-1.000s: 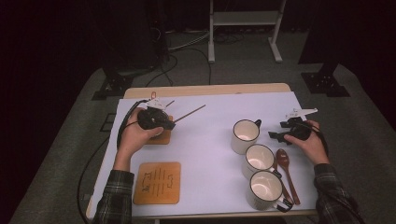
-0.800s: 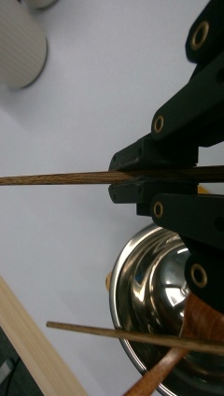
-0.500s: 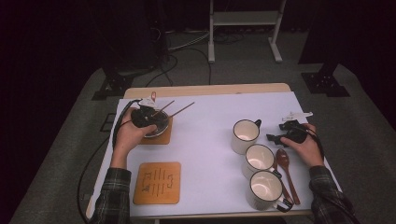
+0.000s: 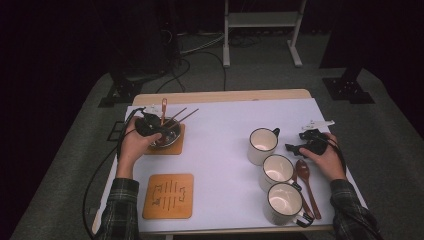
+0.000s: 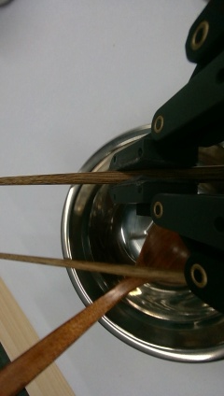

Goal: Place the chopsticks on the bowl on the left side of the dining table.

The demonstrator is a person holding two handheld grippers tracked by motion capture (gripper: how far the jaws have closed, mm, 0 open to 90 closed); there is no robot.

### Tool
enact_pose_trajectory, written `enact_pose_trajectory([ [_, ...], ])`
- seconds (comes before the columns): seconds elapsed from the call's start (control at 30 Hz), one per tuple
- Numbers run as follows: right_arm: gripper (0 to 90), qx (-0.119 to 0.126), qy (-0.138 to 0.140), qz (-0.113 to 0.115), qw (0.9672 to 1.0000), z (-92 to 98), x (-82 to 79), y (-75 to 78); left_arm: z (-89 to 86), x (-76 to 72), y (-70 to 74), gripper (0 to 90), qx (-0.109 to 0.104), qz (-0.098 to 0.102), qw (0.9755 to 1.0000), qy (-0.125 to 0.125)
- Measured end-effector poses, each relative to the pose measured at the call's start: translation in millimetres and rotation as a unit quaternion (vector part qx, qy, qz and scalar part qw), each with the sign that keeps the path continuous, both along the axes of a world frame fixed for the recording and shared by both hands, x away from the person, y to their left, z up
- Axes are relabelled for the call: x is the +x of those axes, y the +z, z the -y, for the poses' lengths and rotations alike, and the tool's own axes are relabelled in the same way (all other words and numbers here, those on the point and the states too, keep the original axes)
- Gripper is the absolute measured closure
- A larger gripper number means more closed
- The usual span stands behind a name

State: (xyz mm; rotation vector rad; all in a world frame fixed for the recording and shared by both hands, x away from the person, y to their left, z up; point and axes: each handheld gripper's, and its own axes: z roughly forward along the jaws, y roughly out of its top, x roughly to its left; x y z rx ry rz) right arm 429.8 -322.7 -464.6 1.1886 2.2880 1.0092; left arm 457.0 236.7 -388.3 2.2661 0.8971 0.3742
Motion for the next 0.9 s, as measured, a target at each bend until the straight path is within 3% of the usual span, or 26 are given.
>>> enact_pose_trajectory([
  [0.33, 17.4, -0.001, 0.000, 0.002, 1.0000, -0.1, -0.3, -0.2, -4.0, 10.5, -13.0, 84.3, 0.008, -0.003, 1.0000, 0.005],
  [0.9, 17.4, 0.001, -0.001, 0.000, 1.0000, 0.2, -0.1, -0.1, -12.1, 10.9, -19.2, 84.2, 0.014, -0.014, 0.9997, 0.017],
])
